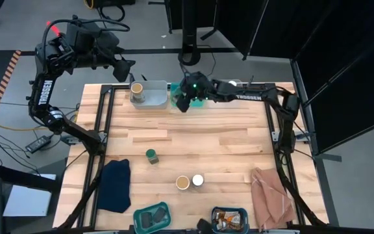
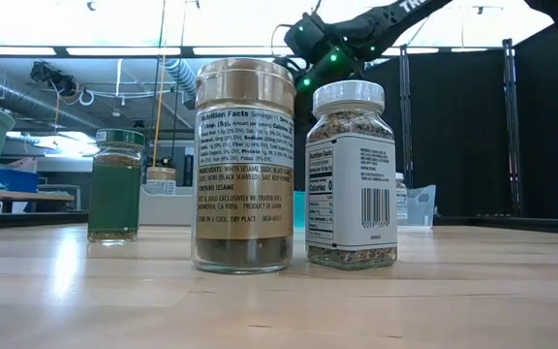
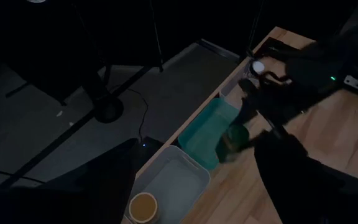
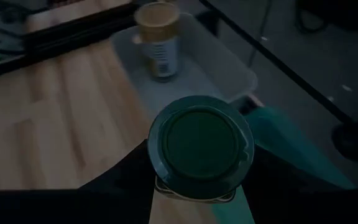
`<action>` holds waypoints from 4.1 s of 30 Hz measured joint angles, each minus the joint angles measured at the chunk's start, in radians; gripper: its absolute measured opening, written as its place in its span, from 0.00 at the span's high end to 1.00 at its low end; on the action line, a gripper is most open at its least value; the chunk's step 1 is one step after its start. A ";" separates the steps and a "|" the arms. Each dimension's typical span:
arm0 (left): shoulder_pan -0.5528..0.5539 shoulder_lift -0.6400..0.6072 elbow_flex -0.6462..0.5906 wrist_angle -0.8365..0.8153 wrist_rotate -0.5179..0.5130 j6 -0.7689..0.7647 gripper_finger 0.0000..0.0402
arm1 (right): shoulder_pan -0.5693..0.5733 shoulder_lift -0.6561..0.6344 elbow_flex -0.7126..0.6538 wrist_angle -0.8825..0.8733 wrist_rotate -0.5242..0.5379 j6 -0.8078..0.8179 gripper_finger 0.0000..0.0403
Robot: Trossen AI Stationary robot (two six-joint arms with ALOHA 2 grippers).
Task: Sort spices by type
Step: Put the right green seasoning bottle into the green bin, then put the gold seasoning bottle into the gray bin
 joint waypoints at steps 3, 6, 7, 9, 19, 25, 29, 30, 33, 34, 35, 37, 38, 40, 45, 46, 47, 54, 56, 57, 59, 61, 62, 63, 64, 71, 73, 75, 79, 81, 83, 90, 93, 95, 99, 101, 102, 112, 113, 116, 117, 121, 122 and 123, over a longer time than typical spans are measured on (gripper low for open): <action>0.000 0.000 0.000 0.000 0.000 0.000 0.19 | -0.027 0.000 0.000 -0.014 0.059 0.020 0.50; 0.000 0.000 0.000 0.000 0.000 0.000 0.19 | -0.049 0.000 0.000 -0.019 0.104 0.041 0.50; 0.000 0.000 0.000 0.000 0.000 0.000 0.19 | -0.055 0.000 0.000 -0.020 0.111 0.054 0.50; 0.000 0.000 0.000 0.000 0.000 0.000 0.19 | -0.062 0.000 0.000 -0.040 0.146 0.095 0.50; 0.000 0.000 0.000 0.000 0.000 0.000 0.19 | -0.097 0.000 -0.010 -0.132 0.289 0.338 0.50; 0.000 0.000 0.000 0.000 0.000 0.000 0.19 | -0.111 0.001 -0.045 -0.142 0.300 0.446 0.50; 0.000 0.000 0.000 0.000 0.000 0.000 0.19 | -0.110 0.001 -0.069 -0.144 0.304 0.474 0.50; 0.000 0.000 0.000 0.000 0.000 0.000 0.19 | -0.110 0.001 -0.073 -0.145 0.305 0.485 0.50; 0.000 0.000 0.000 0.000 0.000 0.000 0.19 | -0.110 0.001 -0.084 -0.146 0.320 0.495 0.50; 0.000 0.000 0.000 0.000 0.000 0.000 0.19 | -0.110 0.001 -0.086 -0.147 0.330 0.495 0.50; 0.000 0.000 0.000 0.000 0.000 0.000 0.19 | -0.110 0.001 -0.087 -0.149 0.333 0.495 0.50; 0.000 0.000 0.000 0.000 0.000 0.000 0.19 | -0.110 0.002 -0.087 -0.148 0.333 0.495 0.50; 0.000 0.000 0.000 0.000 0.000 0.000 0.19 | -0.110 0.001 -0.087 -0.149 0.333 0.495 0.50; 0.000 0.000 0.000 0.000 0.000 0.000 0.19 | -0.110 0.001 -0.087 -0.151 0.333 0.494 0.50; 0.000 0.000 0.000 0.000 0.000 0.000 0.19 | -0.110 0.001 -0.087 -0.164 0.333 0.494 0.50; 0.000 0.000 0.000 0.000 0.000 0.000 0.19 | -0.110 0.002 -0.087 -0.170 0.333 0.494 0.50; 0.000 0.000 0.000 0.000 0.000 0.000 0.19 | -0.110 0.002 -0.087 -0.174 0.333 0.494 0.50; 0.000 0.000 0.000 0.001 0.000 0.000 0.19 | -0.110 0.002 -0.087 -0.171 0.326 0.486 0.47; 0.000 0.000 0.000 0.001 0.000 0.000 0.19 | -0.110 0.002 -0.087 -0.171 0.322 0.485 0.47; 0.000 0.000 0.000 0.001 0.000 0.000 0.19 | -0.110 0.002 -0.087 -0.171 0.321 0.484 0.47; 0.000 0.000 0.000 0.001 0.000 0.000 0.19 | -0.110 0.002 -0.087 -0.170 0.321 0.477 0.46; 0.000 0.000 0.000 0.001 0.000 0.000 0.19 | -0.110 0.002 -0.087 -0.170 0.321 0.462 0.45; 0.000 0.000 0.000 0.001 0.000 0.000 0.19 | -0.110 0.002 -0.087 -0.170 0.321 0.459 0.45; 0.000 0.000 0.000 0.001 0.000 0.000 0.19 | -0.110 0.002 -0.087 -0.170 0.321 0.456 0.44; 0.000 0.000 0.000 0.001 0.000 0.000 0.19 | -0.110 0.002 -0.087 -0.170 0.320 0.456 0.44; 0.000 0.000 0.000 0.001 0.000 0.000 0.19 | -0.110 0.002 -0.087 -0.170 0.292 0.456 0.43; 0.000 0.000 0.000 0.001 0.000 0.000 0.19 | -0.110 0.002 -0.087 -0.170 0.280 0.457 0.43; 0.000 0.000 0.000 0.001 0.000 0.000 0.19 | -0.110 0.002 -0.087 -0.170 0.268 0.460 0.44; 0.000 0.000 0.000 0.001 0.000 0.002 0.19 | -0.110 0.019 -0.087 -0.150 0.256 0.460 0.45; 0.000 0.000 0.000 0.001 0.000 0.004 0.19 | -0.107 0.043 -0.088 -0.148 0.241 0.470 0.44; 0.000 0.000 0.000 0.001 0.000 0.005 0.19 | -0.103 0.060 -0.088 -0.130 0.226 0.484 0.43; 0.000 0.000 0.000 0.000 0.001 0.005 0.19 | -0.101 0.081 -0.085 -0.096 0.221 0.480 0.43; 0.000 0.000 0.000 -0.001 0.000 0.004 0.19 | -0.101 0.082 -0.086 -0.088 0.217 0.452 0.43; 0.000 0.000 0.000 -0.003 0.000 0.004 0.19 | -0.101 0.082 -0.086 -0.085 0.203 0.430 0.43; 0.000 0.000 0.000 -0.005 0.000 0.004 0.19 | -0.101 0.079 -0.085 -0.098 0.187 0.398 0.41; 0.000 0.000 0.000 -0.005 0.000 0.004 0.19 | -0.100 0.079 -0.086 -0.107 0.184 0.375 0.41; 0.000 0.000 0.000 -0.005 0.000 0.004 0.19 | -0.100 0.077 -0.087 -0.110 0.178 0.360 0.41; 0.000 0.000 0.000 -0.005 0.000 0.003 0.19 | -0.100 0.054 -0.088 -0.113 0.186 0.250 0.35; 0.000 0.000 0.000 -0.005 0.000 0.003 0.19 | -0.100 0.052 -0.088 -0.115 0.187 0.245 0.33; 0.000 0.000 0.000 -0.004 0.000 0.003 0.19 | -0.101 0.041 -0.088 -0.108 0.183 0.220 0.28; 0.000 0.000 0.000 -0.004 0.000 0.003 0.19 | -0.100 0.033 -0.088 -0.102 0.181 0.207 0.26; 0.000 0.000 0.000 -0.004 0.000 0.003 0.19 | -0.103 -0.009 -0.070 -0.104 0.168 0.197 0.22; 0.000 0.000 0.000 -0.004 0.000 0.003 0.19 | -0.103 -0.021 -0.066 -0.112 0.165 0.193 0.21; 0.000 0.000 0.000 -0.004 0.000 0.003 0.19 | -0.103 -0.041 -0.065 -0.115 0.156 0.181 0.21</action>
